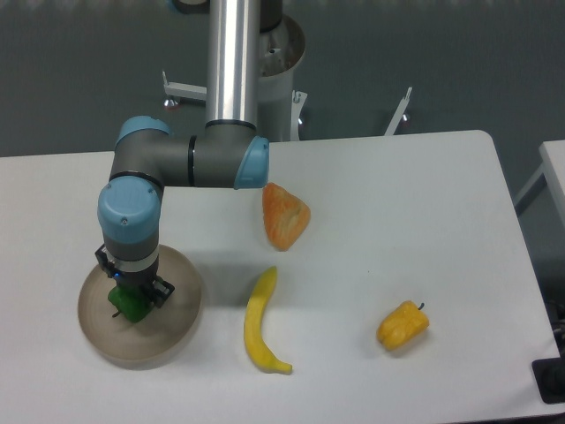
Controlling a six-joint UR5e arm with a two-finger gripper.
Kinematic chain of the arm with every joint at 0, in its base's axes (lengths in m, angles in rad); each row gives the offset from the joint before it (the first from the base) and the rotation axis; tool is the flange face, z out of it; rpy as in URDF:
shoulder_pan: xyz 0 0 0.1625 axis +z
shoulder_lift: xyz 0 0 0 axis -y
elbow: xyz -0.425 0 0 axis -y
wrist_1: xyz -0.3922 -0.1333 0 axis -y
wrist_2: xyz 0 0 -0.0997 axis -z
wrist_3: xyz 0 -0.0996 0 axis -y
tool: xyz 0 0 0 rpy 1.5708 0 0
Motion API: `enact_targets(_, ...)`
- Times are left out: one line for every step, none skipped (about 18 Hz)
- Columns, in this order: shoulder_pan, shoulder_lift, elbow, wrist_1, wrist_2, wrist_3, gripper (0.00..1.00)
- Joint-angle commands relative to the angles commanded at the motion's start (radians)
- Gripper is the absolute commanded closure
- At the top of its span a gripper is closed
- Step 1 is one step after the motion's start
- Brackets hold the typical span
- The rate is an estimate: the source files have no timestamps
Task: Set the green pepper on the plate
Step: 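Lower the green pepper onto the plate and hold it there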
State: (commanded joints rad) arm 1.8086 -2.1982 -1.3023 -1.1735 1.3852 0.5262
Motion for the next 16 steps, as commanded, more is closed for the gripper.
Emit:
enact_targets(0.000,-0.002,-0.002,0.002,0.000,0.000,0.63)
enact_targets(0.000,-0.002,-0.002,0.002,0.000,0.000,0.63)
enact_targets(-0.002,-0.002,-0.002,0.002,0.000,0.000,0.63)
enact_targets(0.000,0.000,-0.002,0.002,-0.002,0.000,0.62)
enact_targets(0.000,0.002,-0.002,0.002,0.000,0.000,0.59)
enact_targets(0.000,0.002,-0.002,0.002,0.000,0.000,0.58)
enact_targets(0.000,0.002,-0.002,0.002,0.000,0.000,0.57)
enact_targets(-0.002,0.003,-0.002,0.002,0.000,0.000,0.55)
enact_targets(-0.002,0.003,-0.002,0.002,0.000,0.000,0.54)
enact_targets(-0.002,0.005,-0.002,0.002,0.000,0.000,0.53)
enact_targets(-0.002,0.006,-0.002,0.002,0.000,0.000,0.50)
enact_targets(-0.002,0.006,-0.002,0.002,0.000,0.000,0.49)
enact_targets(-0.002,0.008,-0.002,0.000,0.000,0.000,0.46)
enact_targets(-0.002,0.009,-0.002,0.002,0.000,0.000,0.43)
enact_targets(-0.002,0.009,-0.002,0.002,0.000,0.000,0.42)
enact_targets(-0.002,0.009,-0.002,0.002,0.000,0.000,0.39)
